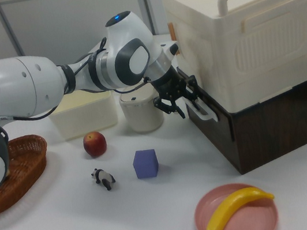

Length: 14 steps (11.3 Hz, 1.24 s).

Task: Slide open the drawer

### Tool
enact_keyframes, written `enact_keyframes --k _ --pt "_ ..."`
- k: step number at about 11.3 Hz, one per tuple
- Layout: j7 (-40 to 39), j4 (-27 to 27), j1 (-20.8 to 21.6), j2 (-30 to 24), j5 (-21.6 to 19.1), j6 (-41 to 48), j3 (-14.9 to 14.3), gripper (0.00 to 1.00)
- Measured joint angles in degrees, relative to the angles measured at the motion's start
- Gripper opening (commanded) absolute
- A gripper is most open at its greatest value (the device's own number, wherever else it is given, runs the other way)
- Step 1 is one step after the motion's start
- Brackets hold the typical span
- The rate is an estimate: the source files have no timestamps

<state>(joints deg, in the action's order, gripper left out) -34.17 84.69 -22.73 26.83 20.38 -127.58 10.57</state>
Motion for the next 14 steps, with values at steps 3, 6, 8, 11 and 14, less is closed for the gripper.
enact_keyframes --k 3,6,8,11,14 --pt "0.00 -0.08 0.00 0.01 0.06 0.00 -0.01 0.38" --pt "0.00 -0.08 0.00 0.01 0.06 0.00 -0.01 0.37" --pt "0.00 -0.13 0.00 0.01 0.07 0.00 -0.02 0.33" --pt "0.00 -0.20 0.00 0.01 0.09 0.00 -0.02 0.28" --pt "-0.09 -0.23 0.00 0.00 0.27 0.00 -0.02 0.24"
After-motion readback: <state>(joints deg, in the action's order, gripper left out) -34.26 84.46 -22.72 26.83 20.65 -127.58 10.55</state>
